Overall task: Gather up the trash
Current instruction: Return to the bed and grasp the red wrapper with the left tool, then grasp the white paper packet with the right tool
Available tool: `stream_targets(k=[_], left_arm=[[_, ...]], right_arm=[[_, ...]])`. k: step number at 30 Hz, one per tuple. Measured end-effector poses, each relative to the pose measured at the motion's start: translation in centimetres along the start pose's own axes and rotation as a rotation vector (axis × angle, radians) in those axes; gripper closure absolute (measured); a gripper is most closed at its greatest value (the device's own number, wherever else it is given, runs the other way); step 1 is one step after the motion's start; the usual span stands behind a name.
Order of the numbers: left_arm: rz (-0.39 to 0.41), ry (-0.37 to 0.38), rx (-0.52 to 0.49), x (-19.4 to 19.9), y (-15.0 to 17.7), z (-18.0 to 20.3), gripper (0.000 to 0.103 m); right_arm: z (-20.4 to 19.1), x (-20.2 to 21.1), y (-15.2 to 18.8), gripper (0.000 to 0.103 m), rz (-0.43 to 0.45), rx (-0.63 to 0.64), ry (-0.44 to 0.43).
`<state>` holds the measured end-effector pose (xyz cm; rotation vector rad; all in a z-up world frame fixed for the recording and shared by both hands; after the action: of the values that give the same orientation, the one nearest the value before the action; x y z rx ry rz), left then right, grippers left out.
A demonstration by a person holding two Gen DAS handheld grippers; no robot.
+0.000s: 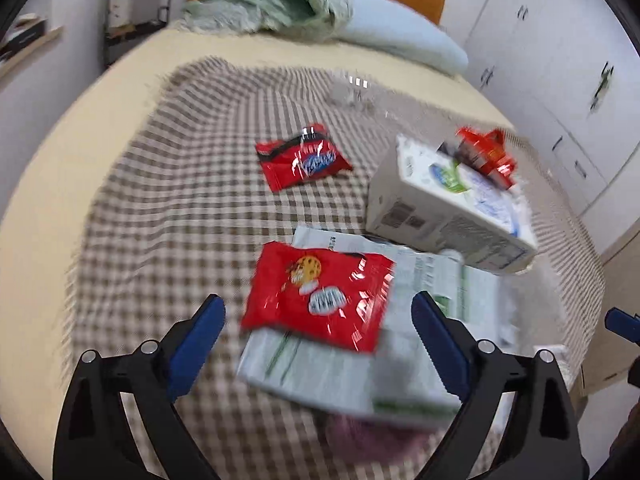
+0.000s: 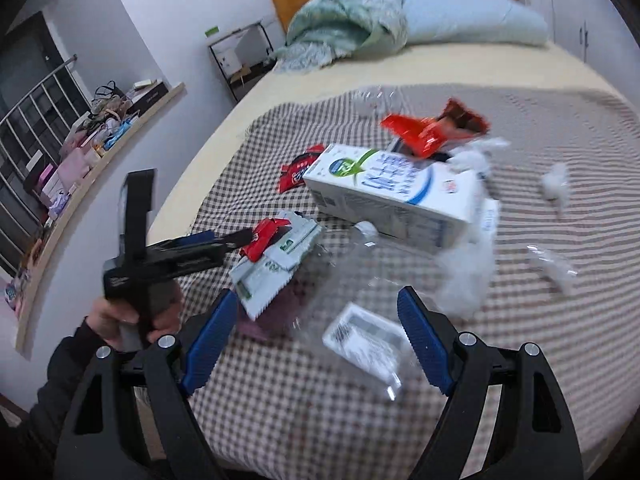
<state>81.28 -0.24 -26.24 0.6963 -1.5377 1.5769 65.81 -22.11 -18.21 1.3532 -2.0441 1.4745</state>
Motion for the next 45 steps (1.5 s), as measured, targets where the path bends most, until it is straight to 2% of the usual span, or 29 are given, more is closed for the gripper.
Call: stream_targets(k=[2,6,10,12,13,16,19,21,22,23,24,25,26,28,31,34,37,41,43,45], left_arm=[[-0.044,0.025,-0.022,-2.2,-0.2,0.3,0.011],[-0.057,0.079,-0.034,-3.6,0.3,0.3,0.014],[-0.092,0.116,0.028,-4.5,0.5,-0.6,0.030],[-0.096,0.126,0.041,-4.2,0.7,-0.9,0.043],[-0.099,0.131,0.043,-4.0,0.8,-1.1,0.059],[-0.090,0.139,0.055,-2.6,0.7,-1.4,0.066],[-0.062,0.125,0.064,-1.1,0.5,-2.1,0.079],[-0.028,0.117,0.097,0.6,0.5,-2.8,0.082],[-0.017,0.114,0.113,1.2,0.4,-3.0,0.083],[-0.001,0.112,0.139,2.2,0.6,-3.5,0.084],[0.011,0.110,0.164,3.2,0.8,-4.0,0.085],[0.021,0.106,0.183,4.1,1.2,-4.4,0.085],[0.036,0.098,0.207,5.1,1.3,-4.9,0.086],[0.058,0.077,0.242,7.0,1.8,-5.7,0.086],[0.093,0.064,0.286,10.7,1.9,-6.2,0.086],[0.148,0.048,0.252,14.4,1.8,-4.7,0.086],[0.215,0.065,0.195,18.9,1.8,-1.8,0.087],[0.274,0.111,0.109,23.1,1.9,4.9,0.087],[0.289,0.152,0.050,24.3,2.4,9.1,0.087],[0.290,0.212,-0.028,25.1,3.5,14.8,0.087]], right_arm=[[0.1,-1.8,-0.8,0.025,-0.015,0.002,-0.009],[-0.2,-5.0,-2.8,0.025,-0.047,0.022,-0.039],[0.7,-8.0,-4.3,0.025,-0.107,-0.005,-0.060],[0.9,-9.4,-4.8,0.025,-0.157,-0.005,-0.063],[0.9,-9.8,-4.9,0.025,-0.182,-0.004,-0.073],[1.0,-10.9,-4.8,0.025,-0.279,-0.028,-0.114],[1.2,-10.9,-4.5,0.025,-0.313,-0.055,-0.155],[1.4,-11.2,-4.2,0.025,-0.339,-0.102,-0.199],[1.4,-11.1,-4.2,0.037,-0.333,-0.108,-0.211],[1.3,-11.2,-4.3,0.068,-0.339,-0.111,-0.219],[1.4,-11.2,-4.3,0.087,-0.345,-0.126,-0.220],[1.5,-11.1,-4.3,0.096,-0.346,-0.147,-0.214],[1.4,-10.8,-4.3,0.099,-0.338,-0.154,-0.218],[0.7,-9.7,-4.4,0.100,-0.319,-0.125,-0.227],[-0.2,-6.9,-5.0,0.101,-0.248,-0.110,-0.230],[-1.2,-1.7,-6.0,0.102,-0.131,-0.074,-0.235],[-0.3,5.2,-6.3,0.102,-0.003,-0.074,-0.238],[4.0,15.9,-4.8,0.102,0.181,-0.108,-0.182],[7.1,21.0,-3.3,0.102,0.259,-0.131,-0.119],[11.0,26.2,-0.5,0.102,0.326,-0.172,-0.041]])
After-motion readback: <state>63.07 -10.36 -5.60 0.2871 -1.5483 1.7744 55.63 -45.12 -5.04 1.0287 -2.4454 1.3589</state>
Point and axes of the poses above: each gripper's, at about its wrist camera, not at the fingertips, and x roughly against the way its jaws point, z to its right, y to its underside, the point moved 4 cm from there along -x, roughly the way its jaws point, and after that the axes turned 9 degrees about -y, right-handed, at the moved point
